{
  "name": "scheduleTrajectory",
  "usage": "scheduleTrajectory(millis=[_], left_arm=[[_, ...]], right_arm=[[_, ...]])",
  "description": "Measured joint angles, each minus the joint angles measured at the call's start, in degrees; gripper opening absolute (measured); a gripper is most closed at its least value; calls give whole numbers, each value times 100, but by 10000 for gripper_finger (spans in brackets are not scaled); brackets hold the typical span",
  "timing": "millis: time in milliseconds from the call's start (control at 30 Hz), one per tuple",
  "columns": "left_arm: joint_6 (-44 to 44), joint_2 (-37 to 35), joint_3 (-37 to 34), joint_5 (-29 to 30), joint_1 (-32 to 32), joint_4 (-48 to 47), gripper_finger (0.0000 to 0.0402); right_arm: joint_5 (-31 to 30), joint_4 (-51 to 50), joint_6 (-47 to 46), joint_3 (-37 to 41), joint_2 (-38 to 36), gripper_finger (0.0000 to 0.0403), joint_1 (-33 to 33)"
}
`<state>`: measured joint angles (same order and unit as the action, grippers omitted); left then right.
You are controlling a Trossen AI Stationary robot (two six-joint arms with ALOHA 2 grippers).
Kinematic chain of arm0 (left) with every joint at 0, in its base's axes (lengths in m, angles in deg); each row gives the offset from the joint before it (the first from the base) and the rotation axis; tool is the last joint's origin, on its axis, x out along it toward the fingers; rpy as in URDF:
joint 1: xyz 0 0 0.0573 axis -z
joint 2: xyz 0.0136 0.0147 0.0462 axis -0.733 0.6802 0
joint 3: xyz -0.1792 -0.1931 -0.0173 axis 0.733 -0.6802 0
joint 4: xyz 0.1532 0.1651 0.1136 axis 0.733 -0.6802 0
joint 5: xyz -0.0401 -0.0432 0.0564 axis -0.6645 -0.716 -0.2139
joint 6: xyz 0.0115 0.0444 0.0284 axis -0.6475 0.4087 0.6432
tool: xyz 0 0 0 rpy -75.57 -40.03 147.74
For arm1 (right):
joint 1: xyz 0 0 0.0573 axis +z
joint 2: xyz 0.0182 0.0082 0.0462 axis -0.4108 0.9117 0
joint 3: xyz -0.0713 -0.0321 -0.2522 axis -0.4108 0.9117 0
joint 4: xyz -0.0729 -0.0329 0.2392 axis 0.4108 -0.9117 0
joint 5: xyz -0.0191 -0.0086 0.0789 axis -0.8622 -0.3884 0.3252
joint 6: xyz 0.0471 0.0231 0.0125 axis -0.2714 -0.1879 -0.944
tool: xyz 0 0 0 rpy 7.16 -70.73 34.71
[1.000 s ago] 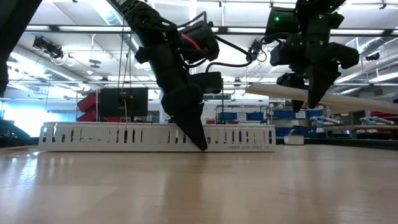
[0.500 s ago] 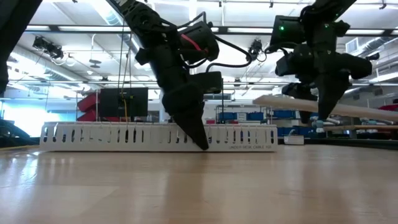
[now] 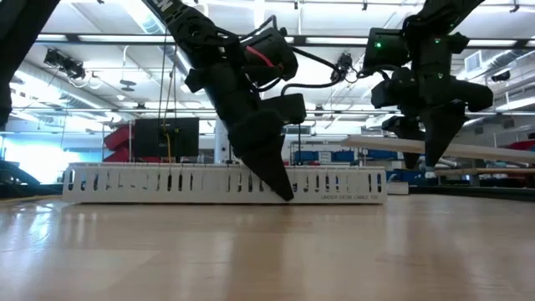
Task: Ziptie cables
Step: Close the white cable duct
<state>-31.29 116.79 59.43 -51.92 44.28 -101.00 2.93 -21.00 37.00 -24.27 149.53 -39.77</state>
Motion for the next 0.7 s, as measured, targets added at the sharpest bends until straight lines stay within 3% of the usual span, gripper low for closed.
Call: scheduleTrajectory(millis=[200,700], left_arm=[[-27,0,0,328,-56,19,240],[69,-2,4,282,-82,144,240]], right_arm=[[143,-46,-215,153,2,231,-3],[100,117,-278,382,0,230,-1]])
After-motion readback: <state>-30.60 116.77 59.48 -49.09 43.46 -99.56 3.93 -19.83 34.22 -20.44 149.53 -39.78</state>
